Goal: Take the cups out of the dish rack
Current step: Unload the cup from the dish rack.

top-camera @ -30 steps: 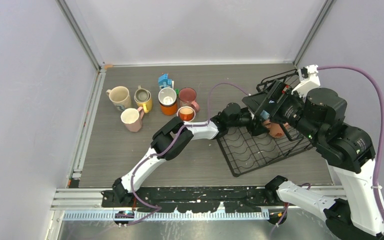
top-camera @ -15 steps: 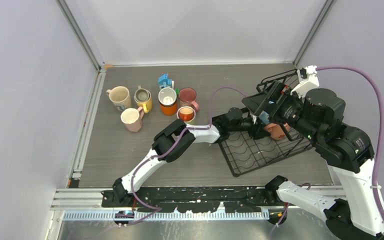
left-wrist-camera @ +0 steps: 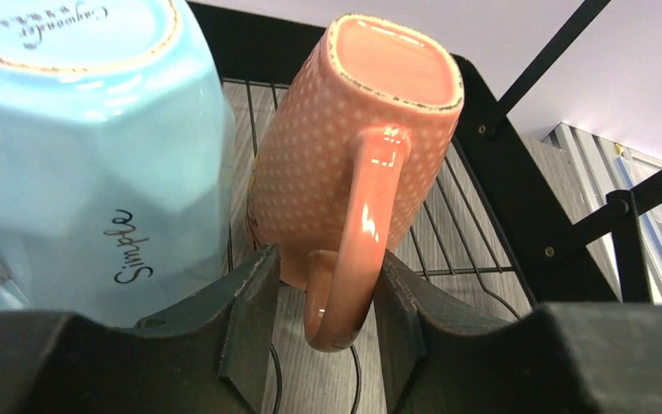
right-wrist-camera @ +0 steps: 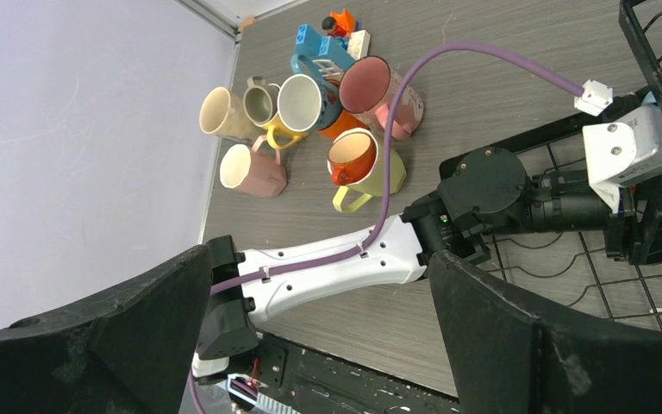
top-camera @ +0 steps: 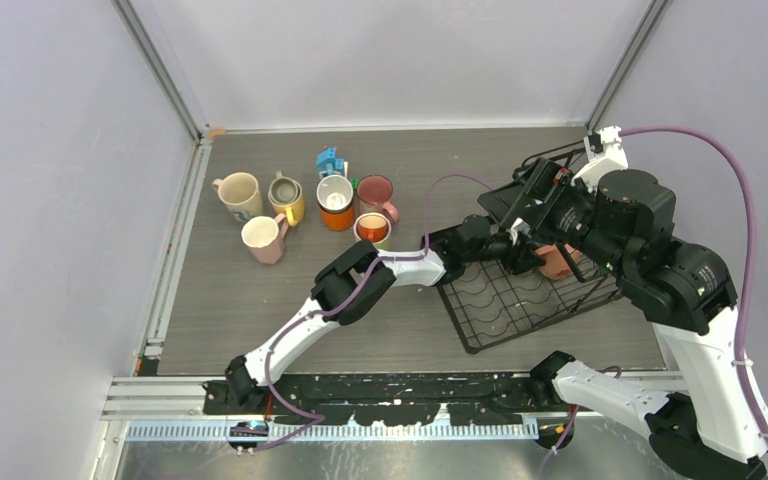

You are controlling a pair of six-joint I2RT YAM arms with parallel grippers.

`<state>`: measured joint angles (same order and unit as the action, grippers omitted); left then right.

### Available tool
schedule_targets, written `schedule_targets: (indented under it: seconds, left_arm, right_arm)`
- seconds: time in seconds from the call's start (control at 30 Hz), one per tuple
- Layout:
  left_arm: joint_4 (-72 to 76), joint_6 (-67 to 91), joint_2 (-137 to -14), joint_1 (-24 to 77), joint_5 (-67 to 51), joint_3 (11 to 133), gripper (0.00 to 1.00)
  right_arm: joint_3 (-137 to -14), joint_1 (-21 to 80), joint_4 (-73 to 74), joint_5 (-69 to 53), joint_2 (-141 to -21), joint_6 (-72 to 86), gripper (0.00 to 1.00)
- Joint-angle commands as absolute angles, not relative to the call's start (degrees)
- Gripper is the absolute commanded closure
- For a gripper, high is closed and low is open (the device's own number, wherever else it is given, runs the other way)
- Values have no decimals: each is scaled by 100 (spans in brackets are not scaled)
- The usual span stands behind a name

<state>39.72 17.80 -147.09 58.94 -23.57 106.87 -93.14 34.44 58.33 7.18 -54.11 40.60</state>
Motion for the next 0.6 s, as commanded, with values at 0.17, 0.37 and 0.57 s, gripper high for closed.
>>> schedule_targets:
  seconds: [0.17,0.37,0.57]
  left_arm:
    - [4104,1767,-14703,6002,-2181,10823,68]
    - [4271,1800,-14445,6024,-2183,10529,90]
    - [4546,1756,-14013,6083,-2057,9905,100]
  right_arm:
    - [-9281,3464,5542,721,-5466,3972,0]
    - [-9281,3465,5531,753,-5479,3981,0]
    - [-9266,3466,5558,778,-5514,4013,0]
